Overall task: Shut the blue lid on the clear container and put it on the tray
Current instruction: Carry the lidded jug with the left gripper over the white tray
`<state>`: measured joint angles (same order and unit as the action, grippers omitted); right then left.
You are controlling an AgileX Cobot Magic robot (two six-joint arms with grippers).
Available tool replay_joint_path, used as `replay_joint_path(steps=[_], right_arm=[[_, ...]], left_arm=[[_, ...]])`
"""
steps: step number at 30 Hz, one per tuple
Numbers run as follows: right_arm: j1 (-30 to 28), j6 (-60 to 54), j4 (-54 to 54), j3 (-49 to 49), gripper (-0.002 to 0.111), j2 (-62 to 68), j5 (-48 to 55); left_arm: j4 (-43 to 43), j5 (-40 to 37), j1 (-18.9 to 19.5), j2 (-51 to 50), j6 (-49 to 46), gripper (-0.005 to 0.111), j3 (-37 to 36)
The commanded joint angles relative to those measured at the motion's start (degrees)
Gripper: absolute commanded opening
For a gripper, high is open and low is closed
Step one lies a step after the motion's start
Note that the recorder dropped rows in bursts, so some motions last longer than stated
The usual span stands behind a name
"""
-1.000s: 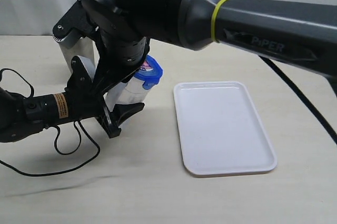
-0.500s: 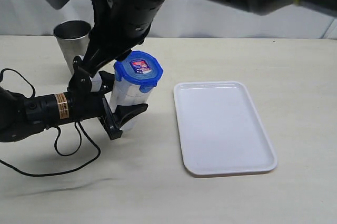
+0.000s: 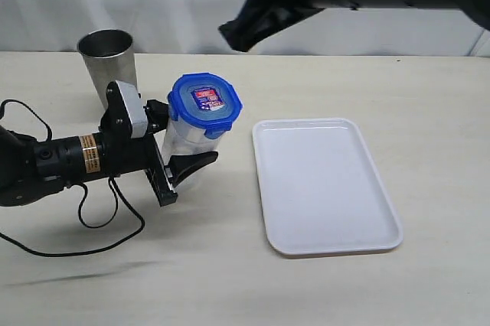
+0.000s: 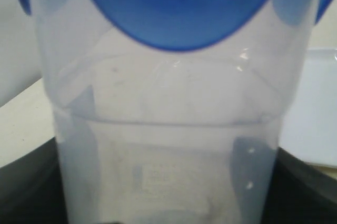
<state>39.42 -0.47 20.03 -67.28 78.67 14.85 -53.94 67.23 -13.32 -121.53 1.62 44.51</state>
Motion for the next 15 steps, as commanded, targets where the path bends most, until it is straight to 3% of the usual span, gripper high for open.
replay_joint_path(steps=[1, 8, 12, 15], right_arm=[[-6.02, 0.47, 0.16, 12.73, 0.004, -9.71, -19.11], [-11.70, -0.19, -0.32, 27.08, 0.004, -22.87, -41.20], [-11.96, -0.30, -2.81, 28.19, 0.004, -29.47, -39.84], [-11.96, -0.30, -2.81, 28.19, 0.004, -31.14, -38.62]], left_arm=[[0.28, 2.11, -0.05, 0.91, -0.27, 0.000, 0.31], [0.83, 2.74, -0.05, 1.56, -0.37, 0.000, 0.31], [3.49, 1.52, -0.05, 4.36, -0.37, 0.000, 0.68], [3.52, -6.80, -2.80, 6.21, 0.13, 0.000, 5.21]])
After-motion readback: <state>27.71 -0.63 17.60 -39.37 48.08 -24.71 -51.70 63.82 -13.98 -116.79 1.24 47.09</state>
